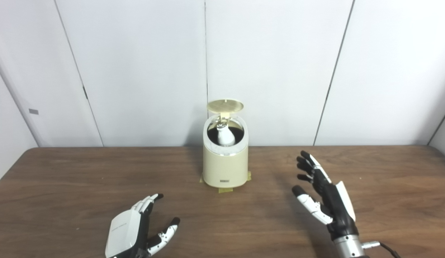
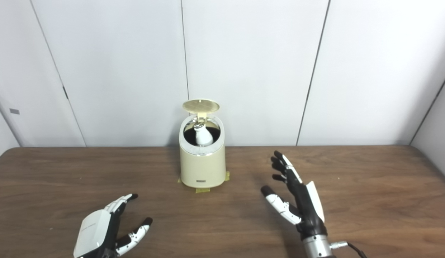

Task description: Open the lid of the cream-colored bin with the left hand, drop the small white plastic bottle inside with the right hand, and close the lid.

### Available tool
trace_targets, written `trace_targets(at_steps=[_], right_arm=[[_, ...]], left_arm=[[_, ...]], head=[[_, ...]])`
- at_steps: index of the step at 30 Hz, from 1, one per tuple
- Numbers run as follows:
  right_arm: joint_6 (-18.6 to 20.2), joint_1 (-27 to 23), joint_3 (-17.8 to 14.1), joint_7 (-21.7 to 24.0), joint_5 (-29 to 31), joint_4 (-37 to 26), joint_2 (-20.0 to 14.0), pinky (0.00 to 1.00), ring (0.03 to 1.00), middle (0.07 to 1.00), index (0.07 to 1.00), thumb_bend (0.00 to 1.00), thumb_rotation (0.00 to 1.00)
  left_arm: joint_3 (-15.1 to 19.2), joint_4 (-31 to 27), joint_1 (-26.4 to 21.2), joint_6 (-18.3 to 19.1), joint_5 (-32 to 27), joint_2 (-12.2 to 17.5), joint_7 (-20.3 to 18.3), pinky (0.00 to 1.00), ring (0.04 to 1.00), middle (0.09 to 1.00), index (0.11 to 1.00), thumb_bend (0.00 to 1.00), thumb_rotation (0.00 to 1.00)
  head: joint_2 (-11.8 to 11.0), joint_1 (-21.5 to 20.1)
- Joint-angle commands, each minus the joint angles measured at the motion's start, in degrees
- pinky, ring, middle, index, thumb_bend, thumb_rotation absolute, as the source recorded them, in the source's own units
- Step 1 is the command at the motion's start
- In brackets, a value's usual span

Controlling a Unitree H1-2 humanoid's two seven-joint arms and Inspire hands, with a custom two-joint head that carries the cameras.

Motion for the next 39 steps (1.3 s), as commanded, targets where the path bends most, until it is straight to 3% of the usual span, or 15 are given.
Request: trace_targets(at_steps=[1, 7, 9, 11, 13, 17, 20, 21, 26, 29, 33, 39], right_arm=[[-1.35, -0.9, -0.35, -0.9, -0.66, -0.24, 0.63, 0.63, 0.721, 0.731, 0.74, 0.25, 0.55], [-2.49, -0.88, -1.2, -1.34, -0.66, 1.31, 0.78, 0.6, 0.694, 0.718, 0.719, 0.2, 0.49], [-3.06, -1.01, -1.42, -2.04, -1.49, 1.89, 0.83, 0.59, 0.682, 0.705, 0.702, 0.21, 0.44], [-3.79, -1.12, -1.49, -3.23, -3.25, 2.48, 0.84, 0.55, 0.652, 0.68, 0.676, 0.21, 0.32], [-4.19, -1.25, -1.39, -3.94, -4.28, 2.84, 0.84, 0.54, 0.639, 0.669, 0.664, 0.22, 0.27], [-4.08, -1.52, -1.36, -4.47, -4.52, 3.33, 1.09, 0.53, 0.629, 0.654, 0.651, 0.25, 0.24], [-3.62, -1.65, -1.48, -4.73, -4.68, 3.63, 1.18, 0.53, 0.631, 0.657, 0.656, 0.26, 0.31], [-3.55, -1.7, -1.49, -4.81, -4.69, 3.76, 1.18, 0.53, 0.633, 0.659, 0.658, 0.26, 0.32], [-3.12, -1.89, -1.57, -4.3, -3.27, 3.96, 1.5, 0.55, 0.649, 0.668, 0.668, 0.25, 0.35], [-2.54, -1.86, -1.49, -4.05, -3.01, 3.64, 1.64, 0.55, 0.651, 0.666, 0.667, 0.25, 0.34], [-2.52, -1.79, -1.48, -3.47, -1.97, 3.46, 1.79, 0.56, 0.654, 0.667, 0.667, 0.25, 0.31], [-2.5, -1.74, -1.16, -2.88, -1.5, 3.83, 1.69, 0.56, 0.658, 0.671, 0.673, 0.24, 0.32]], left_arm=[[0.35, 0.0, -0.84, 0.02, 0.14, 0.62, 0.06, 0.8, 0.876, 0.876, 0.87, 0.51, 0.56], [0.51, -0.28, -0.68, -0.63, -0.1, 0.59, 0.57, 0.79, 0.868, 0.868, 0.861, 0.5, 0.55], [0.62, -0.09, -0.65, -1.52, -0.43, 0.72, 1.17, 0.79, 0.866, 0.864, 0.858, 0.46, 0.61], [0.86, 0.25, -0.61, -2.77, -0.8, 0.87, 2.26, 0.78, 0.848, 0.844, 0.836, 0.36, 0.71], [1.29, 0.53, -0.6, -4.61, -1.61, 0.98, 3.94, 0.76, 0.831, 0.827, 0.818, 0.32, 0.74], [2.66, 1.19, -1.07, -8.97, -3.61, 0.83, 8.15, 0.67, 0.757, 0.761, 0.757, 0.25, 0.68], [4.18, 0.18, -2.3, -10.64, -5.63, 0.28, 9.54, 0.61, 0.728, 0.731, 0.724, 0.24, 0.56], [4.8, -0.7, -3.09, -10.37, -6.47, 0.24, 8.87, 0.61, 0.727, 0.731, 0.723, 0.24, 0.55], [7.63, -5.9, -8.77, -7.94, -10.87, 1.25, 3.23, 0.68, 0.769, 0.771, 0.756, 0.4, 0.85], [8.61, -8.0, -12.8, -6.41, -10.99, 2.41, 0.65, 0.71, 0.789, 0.787, 0.78, 0.47, 0.94], [9.45, -10.59, -20.21, -1.78, -9.84, 4.26, -4.28, 0.78, 0.826, 0.81, 0.806, 0.54, 0.99], [7.91, -11.84, -30.33, 3.73, -6.15, 5.05, -10.19, 0.75, 0.836, 0.829, 0.814, 0.61, 0.98]], head=[[0.05, -0.04], [0.28, 0.22], [0.22, 0.26], [0.24, 0.39], [0.25, 0.28], [0.1, 0.37], [-0.19, 0.6], [-0.37, 0.99], [-0.32, 1.29], [-0.23, 1.55], [-0.03, 1.62], [-0.97, 1.68]])
